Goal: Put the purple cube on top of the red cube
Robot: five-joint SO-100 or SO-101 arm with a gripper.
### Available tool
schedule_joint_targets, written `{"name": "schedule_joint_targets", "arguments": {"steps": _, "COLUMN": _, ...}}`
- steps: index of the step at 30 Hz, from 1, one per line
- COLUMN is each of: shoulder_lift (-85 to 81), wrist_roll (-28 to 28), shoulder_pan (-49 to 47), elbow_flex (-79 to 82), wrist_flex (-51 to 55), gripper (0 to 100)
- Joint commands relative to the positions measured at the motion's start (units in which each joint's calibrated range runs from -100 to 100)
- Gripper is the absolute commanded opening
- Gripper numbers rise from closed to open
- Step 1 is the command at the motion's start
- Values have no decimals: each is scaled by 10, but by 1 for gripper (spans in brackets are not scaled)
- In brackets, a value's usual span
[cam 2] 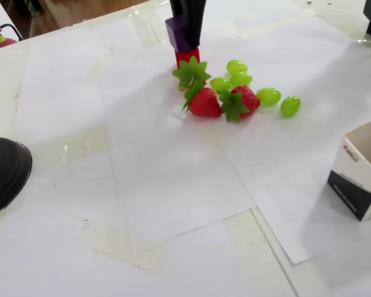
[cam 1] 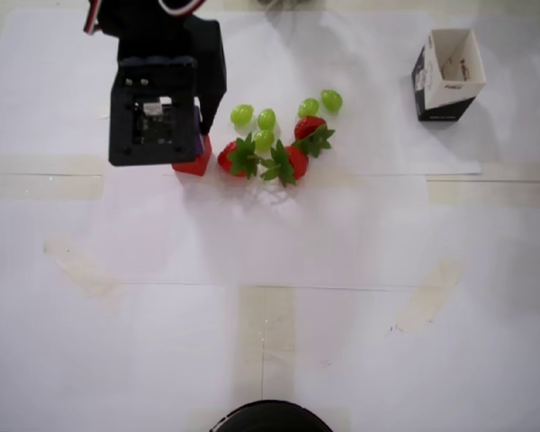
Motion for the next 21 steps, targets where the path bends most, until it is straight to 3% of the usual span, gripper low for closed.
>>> {"name": "schedule_joint_targets", "arguments": {"steps": 1, "shoulder_lift": -32, "wrist_roll": 0, "shoulder_pan": 5, "elbow_flex": 3, "wrist_flex": -8, "gripper": 6}}
{"name": "schedule_joint_targets", "arguments": {"steps": 8, "shoulder_lift": -32, "wrist_roll": -5, "shoulder_pan": 3, "elbow_flex": 22, "wrist_flex": -16, "gripper": 7}}
{"name": "schedule_joint_targets", "arguments": {"steps": 12, "shoulder_lift": -33, "wrist_roll": -6, "shoulder_pan": 1, "elbow_flex": 30, "wrist_flex": -20, "gripper": 20}}
{"name": "schedule_joint_targets", "arguments": {"steps": 21, "shoulder_lift": -30, "wrist_roll": 2, "shoulder_pan": -7, "elbow_flex": 28, "wrist_flex": -42, "gripper": 38}}
